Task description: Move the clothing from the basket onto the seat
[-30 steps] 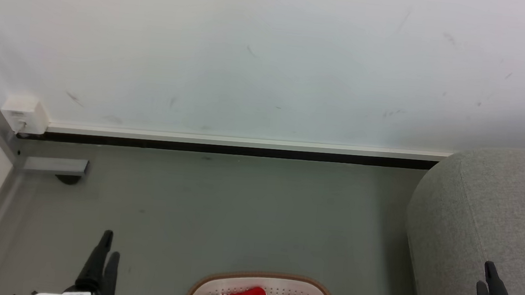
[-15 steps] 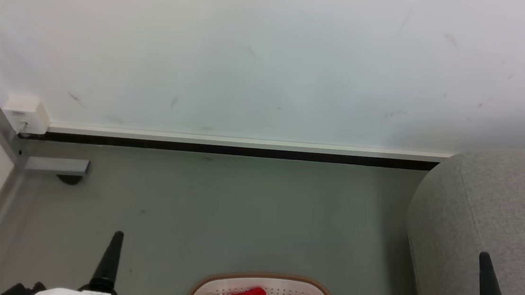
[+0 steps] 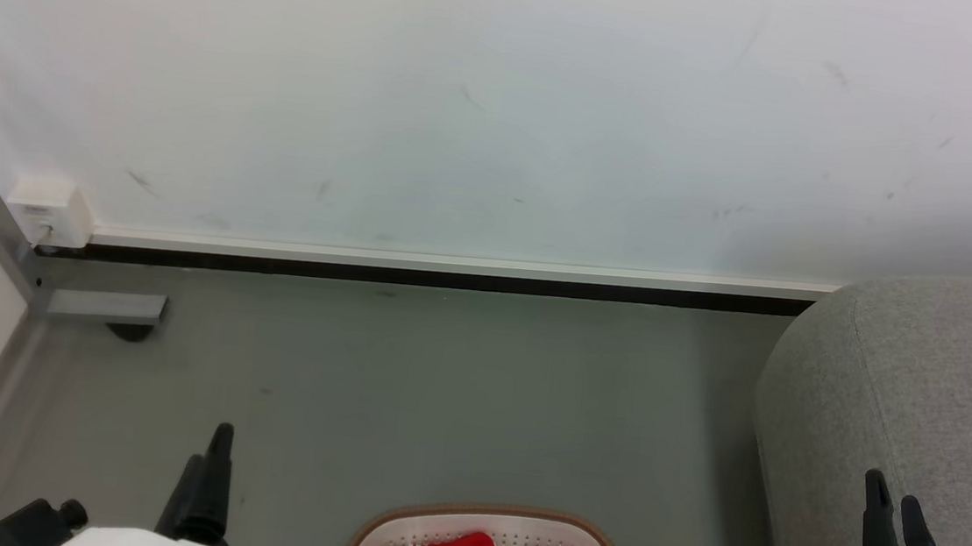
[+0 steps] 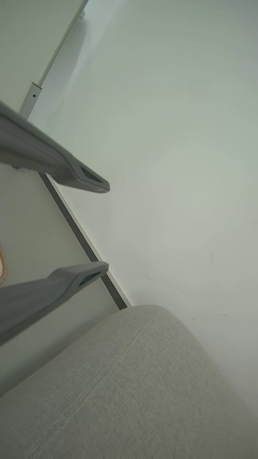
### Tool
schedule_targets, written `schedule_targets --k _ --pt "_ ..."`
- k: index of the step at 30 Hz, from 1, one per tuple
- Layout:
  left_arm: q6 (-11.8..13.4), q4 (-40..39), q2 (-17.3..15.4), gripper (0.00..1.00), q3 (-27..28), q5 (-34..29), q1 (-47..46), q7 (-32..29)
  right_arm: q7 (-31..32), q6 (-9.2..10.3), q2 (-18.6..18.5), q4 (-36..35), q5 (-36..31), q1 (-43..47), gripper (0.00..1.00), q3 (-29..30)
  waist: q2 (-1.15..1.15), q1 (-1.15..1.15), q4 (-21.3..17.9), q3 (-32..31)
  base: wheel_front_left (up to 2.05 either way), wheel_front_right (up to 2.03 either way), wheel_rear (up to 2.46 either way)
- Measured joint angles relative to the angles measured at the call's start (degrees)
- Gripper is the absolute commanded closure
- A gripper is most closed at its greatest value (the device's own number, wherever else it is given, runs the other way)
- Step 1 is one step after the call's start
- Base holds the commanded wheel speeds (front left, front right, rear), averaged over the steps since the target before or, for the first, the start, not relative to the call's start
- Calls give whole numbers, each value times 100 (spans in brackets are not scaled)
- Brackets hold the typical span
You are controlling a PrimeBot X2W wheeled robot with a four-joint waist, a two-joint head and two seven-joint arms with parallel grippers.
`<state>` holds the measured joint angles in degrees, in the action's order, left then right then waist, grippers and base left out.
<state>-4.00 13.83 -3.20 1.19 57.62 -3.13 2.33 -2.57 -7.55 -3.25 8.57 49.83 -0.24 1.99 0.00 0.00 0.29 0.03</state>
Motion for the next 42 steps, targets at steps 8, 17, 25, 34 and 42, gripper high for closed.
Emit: schedule_targets --k 8,17,25,34,42 --pt "63 -142 -69 0 -57 -911 86 180 -156 0 9 27 -843 38 0 23 0 0 6 -11 0 0 0" --pt "224 -272 -219 0 -219 -1850 146 333 -315 0 46 63 -1617 93 0 -33 0 0 19 -17 0 0 0" --pt "335 -349 -330 0 -365 -2446 202 480 -452 0 62 55 -2217 158 0 -59 0 0 33 -27 0 0 0" --pt "417 -383 -488 0 -523 -3007 240 594 -579 0 66 49 -2775 219 0 -65 0 0 56 -27 0 0 0" --pt "483 -472 -583 0 -598 -3410 332 705 -697 0 65 38 -3175 266 0 -35 0 0 58 -29 0 0 0"
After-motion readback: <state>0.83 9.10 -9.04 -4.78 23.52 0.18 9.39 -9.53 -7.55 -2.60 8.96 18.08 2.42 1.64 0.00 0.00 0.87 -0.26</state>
